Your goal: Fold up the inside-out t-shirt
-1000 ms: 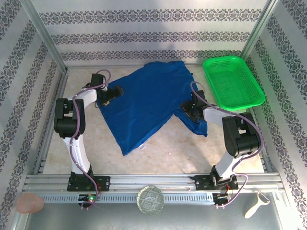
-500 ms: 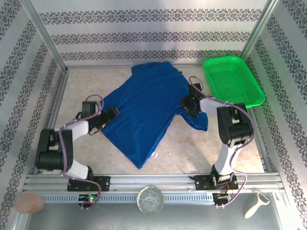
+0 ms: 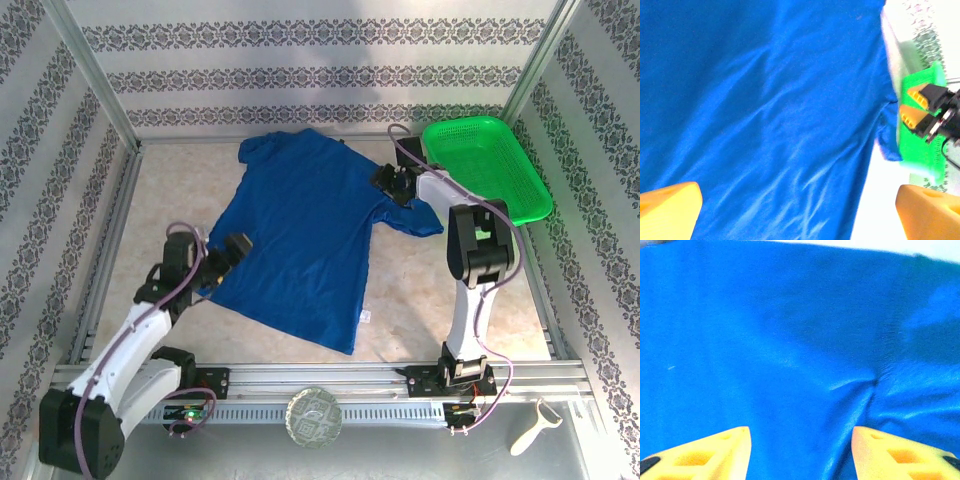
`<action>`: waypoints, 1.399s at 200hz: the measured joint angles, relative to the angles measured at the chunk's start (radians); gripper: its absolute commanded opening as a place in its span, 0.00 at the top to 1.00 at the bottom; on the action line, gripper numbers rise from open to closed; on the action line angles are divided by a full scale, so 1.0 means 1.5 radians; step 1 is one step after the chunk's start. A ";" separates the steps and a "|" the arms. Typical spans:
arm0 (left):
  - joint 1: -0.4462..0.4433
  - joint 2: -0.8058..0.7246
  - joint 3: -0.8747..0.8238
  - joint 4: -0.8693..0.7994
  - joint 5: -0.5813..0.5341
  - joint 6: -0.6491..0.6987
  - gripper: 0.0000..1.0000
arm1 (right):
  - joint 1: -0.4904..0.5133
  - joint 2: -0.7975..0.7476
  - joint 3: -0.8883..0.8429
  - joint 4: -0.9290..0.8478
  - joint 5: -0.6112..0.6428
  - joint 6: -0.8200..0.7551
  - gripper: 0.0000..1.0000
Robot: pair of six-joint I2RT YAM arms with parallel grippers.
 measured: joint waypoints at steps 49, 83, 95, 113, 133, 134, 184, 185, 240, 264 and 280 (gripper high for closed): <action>0.001 0.472 0.400 0.008 0.008 0.097 0.01 | 0.114 -0.221 -0.150 0.049 -0.016 -0.006 0.44; 0.001 0.773 0.766 -0.045 0.013 0.160 0.01 | 0.193 -0.224 -0.258 0.084 -0.020 0.037 0.44; 0.001 0.862 0.893 -0.076 0.010 0.179 0.01 | 0.204 -0.210 -0.286 0.093 -0.021 0.056 0.45; 0.005 0.969 1.047 -0.128 0.004 0.200 0.01 | 0.210 -0.183 -0.315 0.111 -0.023 0.084 0.45; 0.011 1.051 1.150 -0.182 -0.007 0.211 0.01 | 0.209 -0.155 -0.332 0.122 -0.022 0.110 0.45; 0.011 1.053 1.152 -0.184 -0.007 0.211 0.01 | 0.209 -0.153 -0.333 0.122 -0.022 0.112 0.45; 0.066 1.043 1.064 -0.195 -0.025 0.199 0.01 | 0.149 -0.082 -0.286 0.136 -0.040 0.134 0.45; 0.067 1.041 1.060 -0.194 -0.025 0.198 0.01 | 0.146 -0.079 -0.282 0.135 -0.040 0.134 0.45; 0.127 0.890 0.784 -0.066 -0.014 0.153 0.00 | 0.038 0.023 -0.112 0.046 -0.020 0.107 0.45; 0.127 0.878 0.760 -0.040 0.016 0.148 0.00 | 0.022 0.030 -0.080 -0.001 -0.001 0.080 0.46; 0.127 0.876 0.761 -0.041 0.039 0.153 0.00 | 0.018 0.024 -0.080 -0.019 -0.003 0.058 0.46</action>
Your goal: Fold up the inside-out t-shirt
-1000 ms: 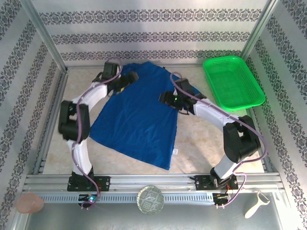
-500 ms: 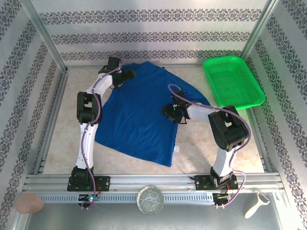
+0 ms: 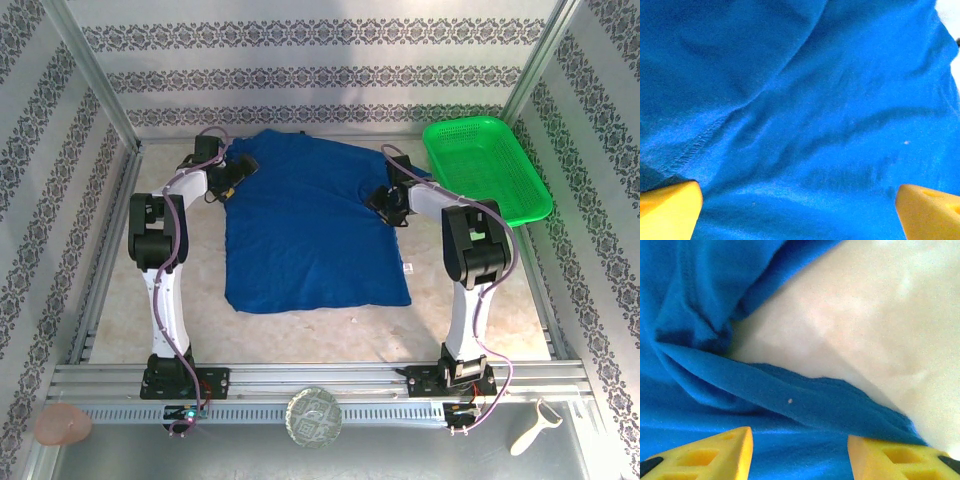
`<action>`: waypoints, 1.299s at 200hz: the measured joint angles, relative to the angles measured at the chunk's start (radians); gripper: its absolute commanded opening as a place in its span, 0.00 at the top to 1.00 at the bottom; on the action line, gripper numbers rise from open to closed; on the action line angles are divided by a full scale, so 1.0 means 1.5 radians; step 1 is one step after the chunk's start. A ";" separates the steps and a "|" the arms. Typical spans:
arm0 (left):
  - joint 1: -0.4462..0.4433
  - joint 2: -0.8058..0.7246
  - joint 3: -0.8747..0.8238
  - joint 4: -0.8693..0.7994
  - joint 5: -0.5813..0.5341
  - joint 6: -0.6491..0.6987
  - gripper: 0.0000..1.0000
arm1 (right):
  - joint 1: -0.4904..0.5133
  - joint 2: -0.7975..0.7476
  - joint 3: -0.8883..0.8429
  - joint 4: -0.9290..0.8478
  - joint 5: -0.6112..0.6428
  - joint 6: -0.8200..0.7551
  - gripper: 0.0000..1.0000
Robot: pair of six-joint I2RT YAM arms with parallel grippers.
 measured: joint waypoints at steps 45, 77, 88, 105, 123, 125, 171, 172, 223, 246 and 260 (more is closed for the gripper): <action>-0.017 -0.111 0.001 -0.067 0.029 0.066 0.01 | 0.025 -0.192 -0.091 -0.004 -0.012 -0.052 0.45; -0.105 -0.321 -0.075 -0.100 0.006 0.151 0.01 | 0.087 -0.386 -0.203 0.031 -0.014 -0.047 0.41; -0.155 -0.400 -0.136 -0.101 -0.011 0.178 0.01 | 0.106 -0.436 -0.258 0.050 -0.013 -0.033 0.40; -0.239 -0.495 -0.242 -0.106 -0.050 0.211 0.01 | 0.131 -0.498 -0.361 0.066 -0.009 0.004 0.39; -0.306 -0.563 -0.376 -0.103 -0.107 0.224 0.01 | 0.165 -0.545 -0.465 0.069 0.002 0.047 0.38; -0.311 -0.569 -0.389 -0.103 -0.109 0.224 0.01 | 0.168 -0.549 -0.473 0.069 0.004 0.054 0.38; -0.355 -0.710 -0.646 -0.091 -0.210 0.169 0.01 | 0.249 -0.666 -0.636 0.080 0.050 0.177 0.44; -0.355 -0.714 -0.649 -0.090 -0.213 0.168 0.00 | 0.249 -0.666 -0.637 0.080 0.051 0.178 0.44; -0.367 -0.776 -0.657 -0.071 -0.256 0.155 0.01 | 0.301 -0.700 -0.690 0.109 0.089 0.283 0.45; -0.379 -0.770 -0.649 -0.074 -0.267 0.158 0.01 | 0.351 -0.742 -0.718 0.111 0.115 0.336 0.44; -0.386 -0.770 -0.647 -0.074 -0.272 0.160 0.01 | 0.372 -0.757 -0.733 0.115 0.131 0.363 0.45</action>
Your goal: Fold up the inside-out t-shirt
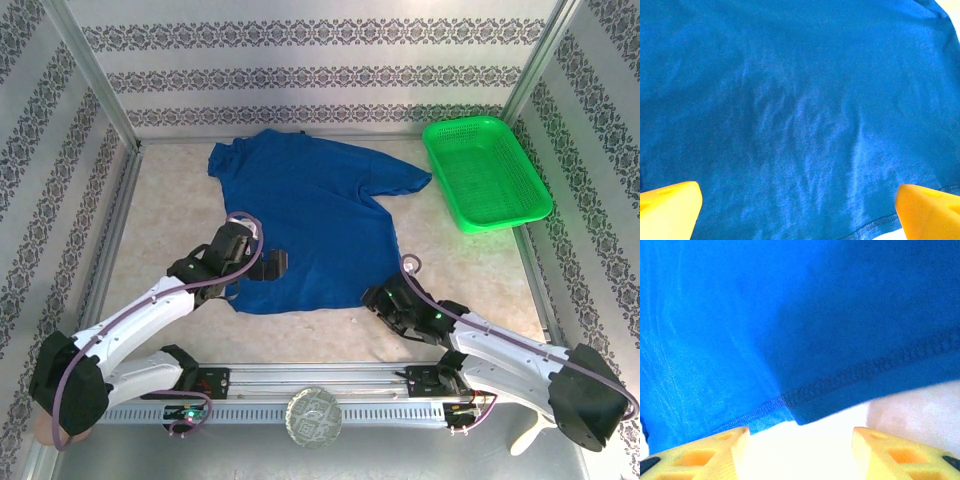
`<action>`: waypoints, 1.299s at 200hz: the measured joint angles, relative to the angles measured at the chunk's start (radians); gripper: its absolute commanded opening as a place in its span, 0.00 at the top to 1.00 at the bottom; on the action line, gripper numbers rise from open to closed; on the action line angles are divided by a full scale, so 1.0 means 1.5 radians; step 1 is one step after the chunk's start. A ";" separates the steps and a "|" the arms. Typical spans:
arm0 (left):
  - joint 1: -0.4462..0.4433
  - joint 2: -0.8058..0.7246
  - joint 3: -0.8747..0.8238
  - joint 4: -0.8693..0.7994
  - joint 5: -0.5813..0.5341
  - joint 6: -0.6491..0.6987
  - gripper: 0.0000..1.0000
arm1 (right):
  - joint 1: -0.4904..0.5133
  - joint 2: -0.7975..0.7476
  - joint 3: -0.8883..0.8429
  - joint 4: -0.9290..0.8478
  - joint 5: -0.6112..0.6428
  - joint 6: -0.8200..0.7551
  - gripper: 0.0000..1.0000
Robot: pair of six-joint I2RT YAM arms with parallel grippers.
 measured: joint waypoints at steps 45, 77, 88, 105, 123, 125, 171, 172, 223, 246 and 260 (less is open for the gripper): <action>-0.011 0.011 0.000 0.002 -0.001 0.000 0.00 | 0.007 0.036 -0.007 0.019 0.033 0.031 0.53; -0.023 0.032 0.000 0.002 -0.001 0.001 0.01 | 0.007 0.072 0.013 0.006 0.038 0.035 0.61; -0.027 0.036 0.000 0.003 -0.001 0.001 0.01 | 0.007 0.081 0.020 -0.001 0.038 0.033 0.63; -0.032 0.038 0.000 0.004 0.002 0.001 0.01 | 0.007 0.091 0.027 -0.010 0.039 0.034 0.62; -0.036 0.041 0.000 0.004 0.004 0.001 0.01 | 0.007 0.093 0.030 -0.011 0.039 0.032 0.59; -0.037 0.042 0.000 0.004 0.004 0.001 0.01 | 0.008 0.093 0.031 -0.012 0.038 0.031 0.59; -0.047 0.064 0.000 0.011 0.007 0.001 0.01 | 0.021 0.092 0.050 0.037 0.038 0.031 0.56; -0.047 0.064 0.000 0.012 0.007 0.001 0.01 | 0.021 0.092 0.051 0.038 0.038 0.031 0.56; -0.057 0.095 0.000 0.039 0.017 0.000 0.01 | 0.024 0.104 0.057 0.072 0.038 0.032 0.56; -0.061 0.101 0.000 0.039 0.019 0.000 0.01 | 0.024 0.119 0.057 0.082 0.038 0.034 0.59; -0.061 0.101 0.000 0.040 0.019 0.001 0.01 | 0.024 0.127 0.057 0.088 0.038 0.036 0.62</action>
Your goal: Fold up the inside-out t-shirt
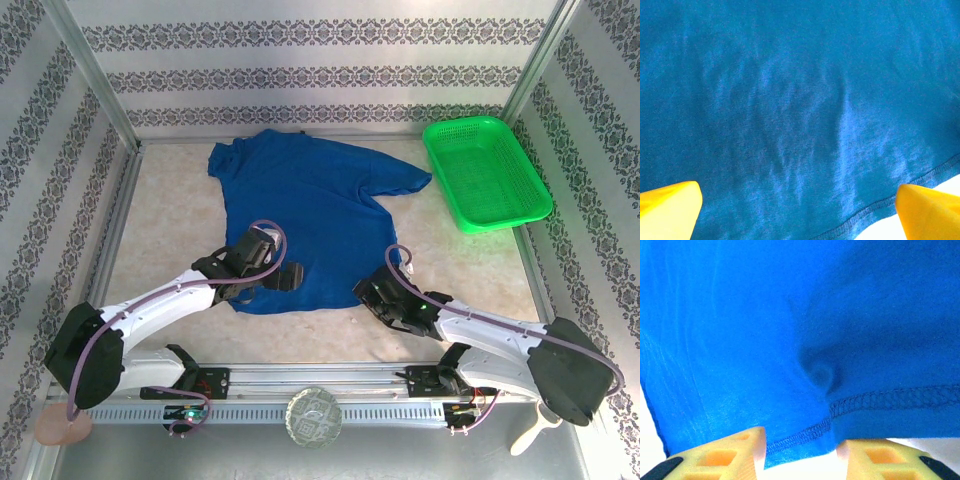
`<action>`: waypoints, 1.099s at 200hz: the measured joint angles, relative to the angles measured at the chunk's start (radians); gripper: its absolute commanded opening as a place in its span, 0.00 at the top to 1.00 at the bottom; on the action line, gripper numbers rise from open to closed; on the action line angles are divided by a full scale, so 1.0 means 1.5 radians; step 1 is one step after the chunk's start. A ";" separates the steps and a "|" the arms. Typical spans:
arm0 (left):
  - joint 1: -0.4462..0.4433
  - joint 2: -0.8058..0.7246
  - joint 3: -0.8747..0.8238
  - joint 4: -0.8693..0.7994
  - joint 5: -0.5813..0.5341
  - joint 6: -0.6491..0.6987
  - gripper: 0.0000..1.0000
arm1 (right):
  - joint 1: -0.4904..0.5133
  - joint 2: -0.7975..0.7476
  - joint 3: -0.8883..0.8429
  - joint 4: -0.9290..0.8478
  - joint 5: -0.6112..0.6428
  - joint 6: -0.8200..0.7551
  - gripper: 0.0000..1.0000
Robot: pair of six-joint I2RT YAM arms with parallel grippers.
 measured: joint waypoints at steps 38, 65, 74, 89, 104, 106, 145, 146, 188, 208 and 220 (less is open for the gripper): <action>0.000 0.009 0.000 0.000 0.000 0.002 0.01 | 0.001 0.006 -0.001 0.011 0.000 0.003 0.63; 0.000 0.021 0.000 0.000 0.000 0.009 0.01 | 0.007 -0.002 -0.016 0.024 0.003 0.009 0.73; 0.000 0.022 0.000 -0.001 0.000 0.013 0.01 | 0.008 -0.003 -0.023 0.023 0.003 0.013 0.77; 0.000 0.023 0.000 0.000 -0.001 0.018 0.01 | 0.009 -0.003 -0.028 0.023 0.005 0.014 0.84; 0.000 0.025 0.000 0.000 -0.001 0.024 0.01 | 0.009 -0.003 -0.028 0.027 0.008 0.018 0.93; 0.000 0.026 0.000 0.000 -0.001 0.025 0.01 | 0.009 -0.003 -0.028 0.028 0.008 0.021 0.94; -0.003 0.050 0.000 -0.001 -0.019 0.070 0.01 | 0.008 -0.003 -0.021 0.039 0.008 0.015 1.00; -0.003 0.050 0.000 -0.001 -0.019 0.071 0.01 | 0.008 -0.003 -0.020 0.039 0.008 0.014 1.00; -0.004 0.044 0.006 -0.006 -0.038 0.136 0.01 | -0.023 -0.021 0.056 0.032 -0.014 -0.026 1.00; -0.014 0.027 0.017 -0.007 -0.044 0.165 0.01 | -0.041 -0.031 0.095 0.033 -0.025 -0.043 1.00; -0.032 0.021 0.026 -0.007 -0.050 0.180 0.01 | -0.050 -0.032 0.111 0.033 -0.033 -0.051 1.00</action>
